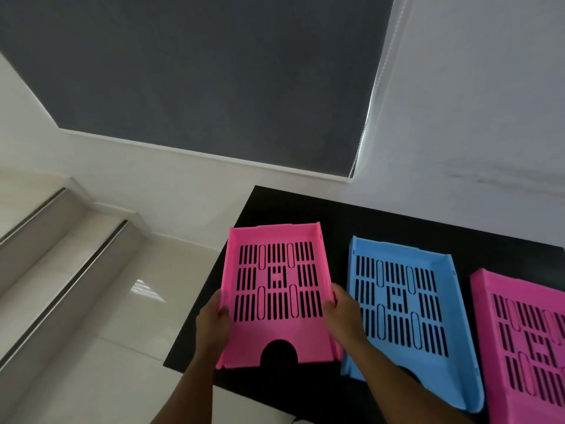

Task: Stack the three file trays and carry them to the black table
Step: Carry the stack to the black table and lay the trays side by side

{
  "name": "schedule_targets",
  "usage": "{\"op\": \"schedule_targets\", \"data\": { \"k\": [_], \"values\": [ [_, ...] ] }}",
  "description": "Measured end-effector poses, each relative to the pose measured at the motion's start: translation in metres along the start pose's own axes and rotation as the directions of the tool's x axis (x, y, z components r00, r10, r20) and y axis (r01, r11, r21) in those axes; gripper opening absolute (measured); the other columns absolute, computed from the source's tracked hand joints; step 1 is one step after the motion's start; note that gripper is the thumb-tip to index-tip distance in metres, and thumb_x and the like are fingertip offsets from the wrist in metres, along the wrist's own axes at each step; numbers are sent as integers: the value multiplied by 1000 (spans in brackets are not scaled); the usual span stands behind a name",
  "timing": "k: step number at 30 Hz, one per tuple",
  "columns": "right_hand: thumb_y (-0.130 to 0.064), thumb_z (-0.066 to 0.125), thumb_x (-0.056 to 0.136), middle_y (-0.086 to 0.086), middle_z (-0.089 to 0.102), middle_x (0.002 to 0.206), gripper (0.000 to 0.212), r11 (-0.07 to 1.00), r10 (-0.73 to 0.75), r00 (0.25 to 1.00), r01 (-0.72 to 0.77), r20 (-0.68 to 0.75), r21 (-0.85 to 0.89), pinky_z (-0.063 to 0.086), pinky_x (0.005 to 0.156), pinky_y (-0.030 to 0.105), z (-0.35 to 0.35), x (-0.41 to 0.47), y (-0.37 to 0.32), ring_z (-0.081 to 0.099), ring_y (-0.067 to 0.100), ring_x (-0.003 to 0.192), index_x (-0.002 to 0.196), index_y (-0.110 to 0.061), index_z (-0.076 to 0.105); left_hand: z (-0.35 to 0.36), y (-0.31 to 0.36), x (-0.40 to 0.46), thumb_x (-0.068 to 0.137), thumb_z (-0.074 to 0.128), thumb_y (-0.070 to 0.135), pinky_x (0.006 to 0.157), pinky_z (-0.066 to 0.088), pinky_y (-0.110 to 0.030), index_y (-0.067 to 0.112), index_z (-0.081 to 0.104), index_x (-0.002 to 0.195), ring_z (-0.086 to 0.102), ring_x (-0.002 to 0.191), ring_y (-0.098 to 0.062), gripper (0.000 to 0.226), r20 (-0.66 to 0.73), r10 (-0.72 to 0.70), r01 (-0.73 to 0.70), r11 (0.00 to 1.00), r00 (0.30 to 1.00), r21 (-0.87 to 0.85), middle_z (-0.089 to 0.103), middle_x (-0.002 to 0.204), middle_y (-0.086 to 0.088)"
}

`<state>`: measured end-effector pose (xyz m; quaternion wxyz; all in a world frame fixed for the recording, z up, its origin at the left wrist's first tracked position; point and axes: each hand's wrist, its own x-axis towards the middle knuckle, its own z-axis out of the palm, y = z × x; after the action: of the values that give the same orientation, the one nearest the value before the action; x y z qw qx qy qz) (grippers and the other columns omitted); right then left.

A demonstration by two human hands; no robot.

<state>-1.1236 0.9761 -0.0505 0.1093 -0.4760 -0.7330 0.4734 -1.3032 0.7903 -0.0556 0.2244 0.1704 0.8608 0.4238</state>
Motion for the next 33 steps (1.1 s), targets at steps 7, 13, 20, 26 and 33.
{"op": "schedule_targets", "data": {
  "k": [7, 13, 20, 26, 33],
  "values": [
    [0, 48, 98, 4, 69, 102, 34, 997, 56, 998, -56, -5, -57, 52, 51, 14, 5, 3, 12, 67, 7, 74, 128, -11, 60, 7, -8, 6, 101, 41, 2, 54, 54, -18, 12, 62, 104, 72, 69, -13, 23, 42, -35, 35, 999, 998, -10, 71, 84, -4],
    [-2, 50, 98, 6, 70, 104, 32, 999, 35, 999, -35, -17, -25, 59, 86, 41, 0, 6, 10, 71, 31, 101, 127, -8, 61, 14, -4, 15, 101, 40, 1, 58, 52, -23, 8, 63, 109, 71, 72, -17, 25, 40, -46, 48, 998, 998, -44, 71, 86, -6],
    [-11, 56, 98, 7, 67, 128, 37, 989, 103, 981, -84, -163, 122, 51, 93, 23, -31, 7, 26, 66, 16, 111, 135, -8, 58, 26, 10, 16, 98, 43, -1, 66, 65, -46, 7, 57, 120, 72, 75, -23, 27, -83, -43, 40, 998, 996, -43, 69, 103, -15],
    [-14, 60, 95, 1, 73, 93, 29, 971, 193, 919, -130, -343, 199, 59, 69, 34, -70, 1, 55, 74, 24, 84, 123, -10, 65, 61, 25, 30, 93, 47, 24, 77, 64, -53, 35, 40, 141, 66, 116, -39, 50, -2, 76, -76, 995, 997, 60, 43, 154, -8],
    [-13, 56, 98, 13, 70, 112, 28, 968, 250, 813, -211, -526, 135, 55, 85, 42, -129, -17, 103, 66, 28, 98, 125, -7, 63, 137, 87, -20, 102, 52, 29, 120, 26, -44, 15, 28, 156, 37, 147, -27, 60, 279, 101, -125, 990, 955, 67, 36, 161, -8]
  ]
}}
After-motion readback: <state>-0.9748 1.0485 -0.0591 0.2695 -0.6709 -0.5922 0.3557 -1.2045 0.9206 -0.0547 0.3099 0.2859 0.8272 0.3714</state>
